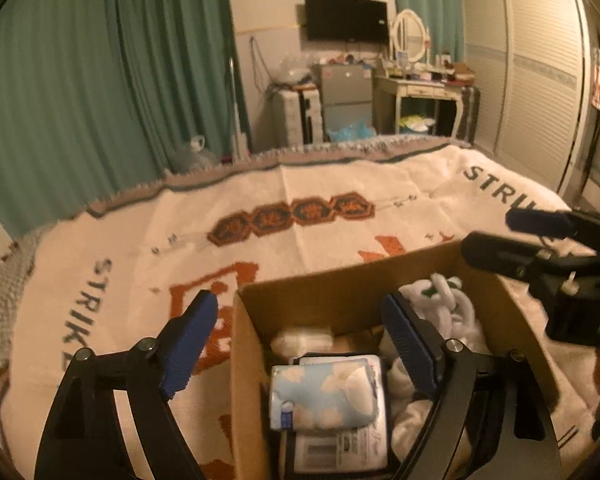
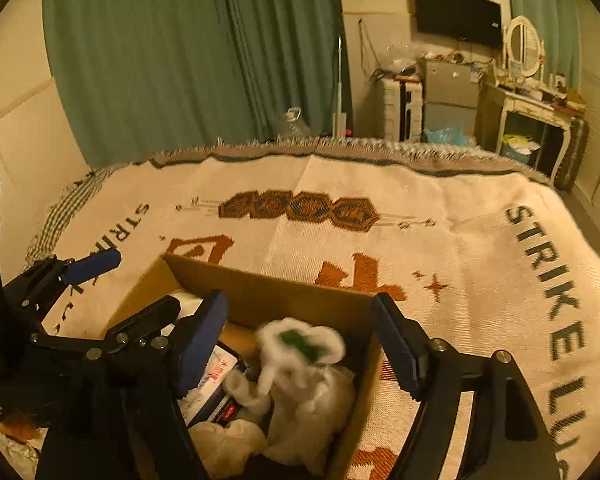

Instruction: Organize soft objects

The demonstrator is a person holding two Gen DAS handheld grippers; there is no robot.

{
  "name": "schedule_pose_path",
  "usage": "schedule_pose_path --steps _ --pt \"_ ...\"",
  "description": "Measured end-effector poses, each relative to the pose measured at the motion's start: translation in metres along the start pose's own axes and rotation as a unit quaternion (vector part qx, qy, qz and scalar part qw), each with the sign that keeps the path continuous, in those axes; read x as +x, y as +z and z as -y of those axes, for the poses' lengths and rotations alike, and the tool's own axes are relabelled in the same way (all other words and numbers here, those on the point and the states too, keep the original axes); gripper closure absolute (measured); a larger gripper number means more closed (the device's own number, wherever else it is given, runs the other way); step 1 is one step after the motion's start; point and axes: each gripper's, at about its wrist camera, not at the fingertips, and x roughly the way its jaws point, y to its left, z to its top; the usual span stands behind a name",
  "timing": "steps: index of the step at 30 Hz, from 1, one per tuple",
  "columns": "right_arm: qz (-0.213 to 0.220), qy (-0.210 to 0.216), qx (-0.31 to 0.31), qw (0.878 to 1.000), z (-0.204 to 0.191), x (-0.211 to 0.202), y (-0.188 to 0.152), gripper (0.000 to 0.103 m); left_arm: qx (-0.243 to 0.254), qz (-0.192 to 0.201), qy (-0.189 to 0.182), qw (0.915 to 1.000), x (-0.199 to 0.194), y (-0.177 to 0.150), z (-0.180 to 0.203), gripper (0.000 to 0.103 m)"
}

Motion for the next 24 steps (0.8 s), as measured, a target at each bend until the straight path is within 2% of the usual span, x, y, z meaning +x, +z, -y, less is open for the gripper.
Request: schedule_pose_path --steps 5,8,10,12,15,17,19,20,24 --pt "0.038 -0.014 -0.012 0.999 -0.014 -0.067 0.015 0.029 0.010 0.069 0.016 0.9974 -0.079 0.021 0.005 0.017" --pt "0.077 -0.013 -0.019 0.997 -0.029 -0.130 0.025 0.029 0.004 0.115 0.021 0.9931 -0.134 0.032 0.003 0.017" --pt "0.104 -0.017 -0.025 0.994 -0.038 -0.168 0.030 0.026 0.000 0.154 0.023 0.9878 -0.177 0.037 0.001 0.017" --pt "0.130 -0.023 -0.031 0.991 -0.049 -0.205 0.032 0.021 -0.001 0.192 0.029 0.9810 -0.220 0.037 0.000 0.012" --pt "0.174 -0.029 -0.046 0.983 -0.067 -0.265 0.029 0.016 -0.004 0.242 0.034 0.9697 -0.275 0.034 -0.001 0.011" --pt "0.199 -0.029 -0.054 0.978 -0.077 -0.295 0.024 0.009 -0.007 0.265 0.036 0.9635 -0.302 0.029 -0.003 0.006" --pt "0.222 -0.029 -0.059 0.973 -0.086 -0.319 0.016 0.001 -0.016 0.292 0.049 0.9551 -0.329 0.020 -0.005 0.006" --pt "0.233 -0.028 -0.061 0.970 -0.090 -0.330 0.011 0.000 -0.020 0.306 0.055 0.9502 -0.343 0.013 -0.006 0.006" --pt "0.267 -0.031 -0.073 0.960 -0.105 -0.361 -0.012 0.000 -0.029 0.332 0.066 0.9404 -0.366 -0.010 -0.010 0.006"
